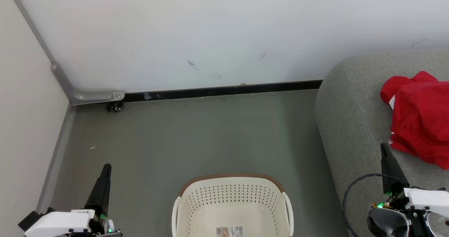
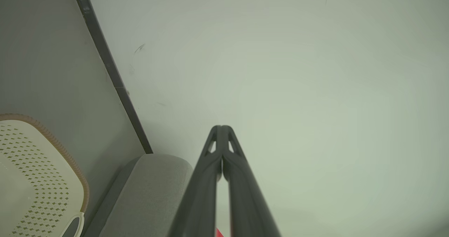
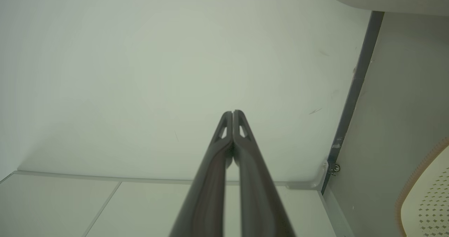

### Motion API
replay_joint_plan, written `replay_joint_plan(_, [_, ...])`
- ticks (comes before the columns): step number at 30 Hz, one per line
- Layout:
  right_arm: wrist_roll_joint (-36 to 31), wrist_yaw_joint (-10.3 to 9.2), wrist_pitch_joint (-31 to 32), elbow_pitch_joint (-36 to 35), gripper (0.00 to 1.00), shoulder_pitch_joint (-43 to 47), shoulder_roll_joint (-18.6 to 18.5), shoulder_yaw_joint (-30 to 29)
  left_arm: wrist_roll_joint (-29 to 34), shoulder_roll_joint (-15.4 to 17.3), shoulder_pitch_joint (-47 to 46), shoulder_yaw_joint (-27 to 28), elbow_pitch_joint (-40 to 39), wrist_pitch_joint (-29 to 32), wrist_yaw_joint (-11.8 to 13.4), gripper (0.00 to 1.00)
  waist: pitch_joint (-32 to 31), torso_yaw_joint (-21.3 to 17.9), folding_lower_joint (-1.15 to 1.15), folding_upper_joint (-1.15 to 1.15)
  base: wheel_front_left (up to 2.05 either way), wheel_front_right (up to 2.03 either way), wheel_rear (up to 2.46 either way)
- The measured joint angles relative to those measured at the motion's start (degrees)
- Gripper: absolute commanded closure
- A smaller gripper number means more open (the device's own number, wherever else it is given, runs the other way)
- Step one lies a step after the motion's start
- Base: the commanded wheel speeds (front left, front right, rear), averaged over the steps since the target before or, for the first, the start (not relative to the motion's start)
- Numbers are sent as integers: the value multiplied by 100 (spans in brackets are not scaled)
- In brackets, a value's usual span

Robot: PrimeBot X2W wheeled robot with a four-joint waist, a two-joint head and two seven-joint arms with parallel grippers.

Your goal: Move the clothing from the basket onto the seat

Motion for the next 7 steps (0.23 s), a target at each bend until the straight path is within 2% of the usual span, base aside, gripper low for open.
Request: replay_joint_plan(7, [0, 0, 0, 0, 100, 0, 1, -2, 0, 0, 0, 0, -1, 0, 0, 100, 0, 0, 0, 0, 0, 0, 0])
